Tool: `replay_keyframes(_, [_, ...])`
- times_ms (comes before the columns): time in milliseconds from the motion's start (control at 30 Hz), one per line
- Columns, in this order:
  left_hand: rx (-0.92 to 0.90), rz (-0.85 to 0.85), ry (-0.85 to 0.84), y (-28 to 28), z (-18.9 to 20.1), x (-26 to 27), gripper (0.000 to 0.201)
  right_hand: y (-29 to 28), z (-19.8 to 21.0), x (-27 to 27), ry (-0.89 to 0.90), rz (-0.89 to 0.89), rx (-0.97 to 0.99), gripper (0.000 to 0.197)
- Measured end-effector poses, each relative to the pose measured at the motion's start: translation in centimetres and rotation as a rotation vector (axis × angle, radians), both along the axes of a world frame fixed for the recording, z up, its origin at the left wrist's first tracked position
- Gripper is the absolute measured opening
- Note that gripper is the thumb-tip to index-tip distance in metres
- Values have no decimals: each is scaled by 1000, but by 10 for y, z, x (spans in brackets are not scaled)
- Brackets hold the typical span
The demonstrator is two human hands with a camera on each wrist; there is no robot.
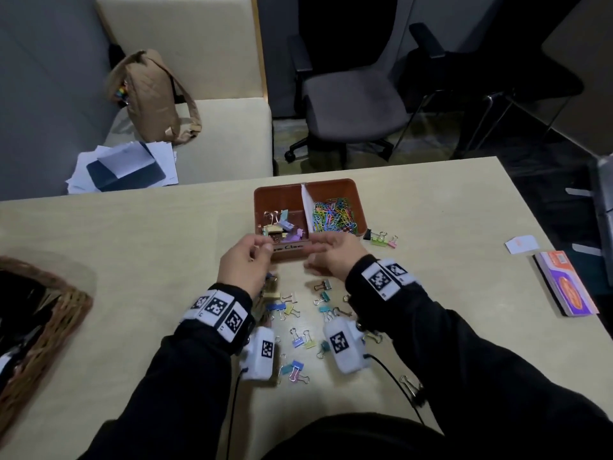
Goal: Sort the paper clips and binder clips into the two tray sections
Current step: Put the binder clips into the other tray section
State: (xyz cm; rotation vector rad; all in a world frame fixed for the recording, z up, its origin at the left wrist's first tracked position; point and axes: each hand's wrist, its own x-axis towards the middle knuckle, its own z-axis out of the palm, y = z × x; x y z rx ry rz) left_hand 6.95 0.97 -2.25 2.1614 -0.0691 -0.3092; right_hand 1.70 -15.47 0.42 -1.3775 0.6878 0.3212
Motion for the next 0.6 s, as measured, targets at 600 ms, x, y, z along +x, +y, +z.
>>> replay_keyframes(600, [474,-1027,-70,-79,-66,-88,60,-89,-83,-112,144,548,-965,63])
